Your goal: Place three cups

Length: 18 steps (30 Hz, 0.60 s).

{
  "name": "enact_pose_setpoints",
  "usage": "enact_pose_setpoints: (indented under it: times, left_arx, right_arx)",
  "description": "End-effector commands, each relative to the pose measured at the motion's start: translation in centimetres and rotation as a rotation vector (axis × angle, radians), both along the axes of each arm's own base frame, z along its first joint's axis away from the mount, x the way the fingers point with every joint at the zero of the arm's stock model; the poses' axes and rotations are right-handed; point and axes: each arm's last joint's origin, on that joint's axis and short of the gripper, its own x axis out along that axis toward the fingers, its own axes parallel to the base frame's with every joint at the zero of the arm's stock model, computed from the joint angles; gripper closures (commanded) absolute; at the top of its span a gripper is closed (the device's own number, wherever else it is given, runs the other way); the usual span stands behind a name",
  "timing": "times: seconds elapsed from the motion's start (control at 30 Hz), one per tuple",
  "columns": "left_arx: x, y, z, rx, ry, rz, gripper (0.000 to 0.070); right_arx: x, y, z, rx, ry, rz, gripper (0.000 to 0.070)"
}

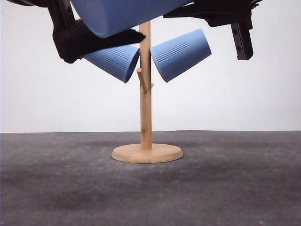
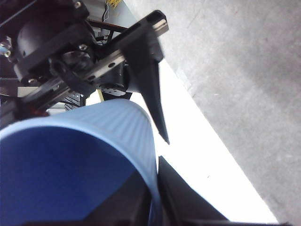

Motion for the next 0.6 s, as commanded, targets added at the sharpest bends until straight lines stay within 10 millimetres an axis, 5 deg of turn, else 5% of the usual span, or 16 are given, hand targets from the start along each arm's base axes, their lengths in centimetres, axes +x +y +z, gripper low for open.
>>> enact_pose_setpoints:
  times: [0.0,0.17,0.33,0.57]
  left_arx:
    - [0.11,-0.37,0.24,-0.013,-0.012,-0.019,0.0272]
    - [0.07,-0.36,0.27,-0.023,-0.004,-0.033,0.0279]
    - [0.06,-0.36,0.27,-0.023,-0.004,-0.033,0.0279]
    - [0.07,-0.36,0.26,-0.02,0.002,-0.03,0.0278]
  right_arx:
    - [0.15,0.32,0.39,0.015,-0.018,0.016,0.0693]
    - [0.09,0.28,0.37,0.012,-0.014,0.019,0.0677]
    - [0.1,0.28,0.37,0.012,-0.015,0.018,0.0539]
    - [0.33,-0.05,0.43,0.021,-0.037,0.013,0.0491]
